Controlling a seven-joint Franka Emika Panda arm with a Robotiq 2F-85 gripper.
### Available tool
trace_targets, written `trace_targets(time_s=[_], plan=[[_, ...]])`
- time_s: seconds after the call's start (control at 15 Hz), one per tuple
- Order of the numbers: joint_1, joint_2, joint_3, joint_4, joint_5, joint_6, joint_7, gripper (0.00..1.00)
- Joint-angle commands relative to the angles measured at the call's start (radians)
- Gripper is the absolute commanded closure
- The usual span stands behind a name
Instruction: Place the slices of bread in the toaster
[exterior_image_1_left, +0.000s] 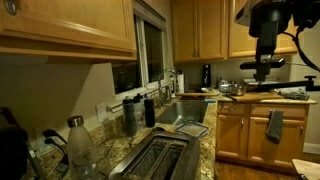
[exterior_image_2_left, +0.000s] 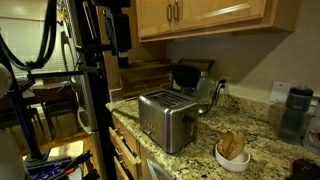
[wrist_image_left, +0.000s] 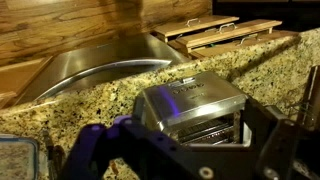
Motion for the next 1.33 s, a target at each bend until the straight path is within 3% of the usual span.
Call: trace_targets(time_s=[0.0, 0.53, 1.27], plan=[[-0.019, 0.004, 0.013, 0.003, 0.012, -0.004, -0.013, 0.0], [-0.019, 0.004, 0.013, 0.003, 0.012, -0.004, -0.013, 0.0], [-0.072, 0.091, 0.01, -0.004, -0.03, 0.218, -0.01, 0.0]])
